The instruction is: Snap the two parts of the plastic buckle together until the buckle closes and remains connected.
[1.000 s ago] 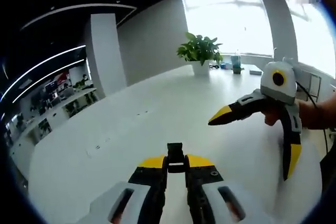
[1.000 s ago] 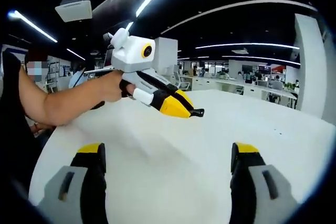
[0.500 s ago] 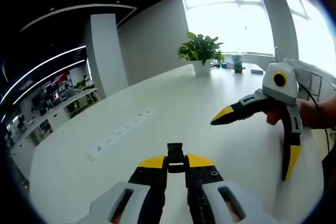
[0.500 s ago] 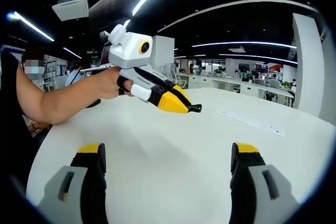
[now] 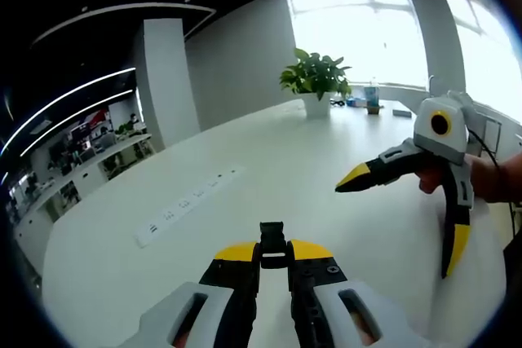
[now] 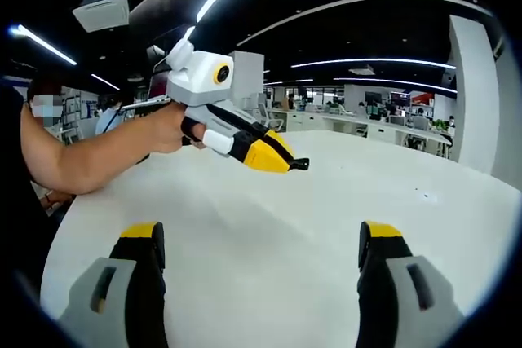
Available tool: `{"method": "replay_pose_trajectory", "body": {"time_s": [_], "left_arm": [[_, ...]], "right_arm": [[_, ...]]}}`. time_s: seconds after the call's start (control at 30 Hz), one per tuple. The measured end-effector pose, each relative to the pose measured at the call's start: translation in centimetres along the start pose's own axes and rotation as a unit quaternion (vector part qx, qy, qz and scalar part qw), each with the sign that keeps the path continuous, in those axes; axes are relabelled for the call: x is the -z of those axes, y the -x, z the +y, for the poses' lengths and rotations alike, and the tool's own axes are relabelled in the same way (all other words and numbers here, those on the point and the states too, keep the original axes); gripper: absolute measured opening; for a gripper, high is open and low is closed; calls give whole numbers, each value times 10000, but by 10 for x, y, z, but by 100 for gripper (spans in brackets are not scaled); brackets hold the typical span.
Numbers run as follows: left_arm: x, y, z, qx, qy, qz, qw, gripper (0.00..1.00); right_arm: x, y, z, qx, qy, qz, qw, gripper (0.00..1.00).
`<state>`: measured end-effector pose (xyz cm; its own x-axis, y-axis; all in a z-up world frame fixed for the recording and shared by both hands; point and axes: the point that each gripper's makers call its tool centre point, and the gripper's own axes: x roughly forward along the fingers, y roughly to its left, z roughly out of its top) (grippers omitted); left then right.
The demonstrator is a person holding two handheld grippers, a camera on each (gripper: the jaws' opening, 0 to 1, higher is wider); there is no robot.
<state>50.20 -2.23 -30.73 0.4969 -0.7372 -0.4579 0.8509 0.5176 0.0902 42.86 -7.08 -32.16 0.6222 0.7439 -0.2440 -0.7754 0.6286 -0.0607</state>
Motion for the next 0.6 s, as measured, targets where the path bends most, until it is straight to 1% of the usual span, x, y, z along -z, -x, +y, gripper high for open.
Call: {"method": "replay_pose_trajectory", "body": {"time_s": [0.23,0.37,0.6], "left_arm": [[2,-6,4,38,22,29,10000,11],[4,-7,6,44,94,18,9999,11],[5,-9,6,46,97,48,9999,11]], "right_arm": [[-1,0,-1,22,-27,-44,10000,100],[0,1,-3,42,-77,-31,10000,100],[0,1,-3,53,-98,-17,9999,100]]}}
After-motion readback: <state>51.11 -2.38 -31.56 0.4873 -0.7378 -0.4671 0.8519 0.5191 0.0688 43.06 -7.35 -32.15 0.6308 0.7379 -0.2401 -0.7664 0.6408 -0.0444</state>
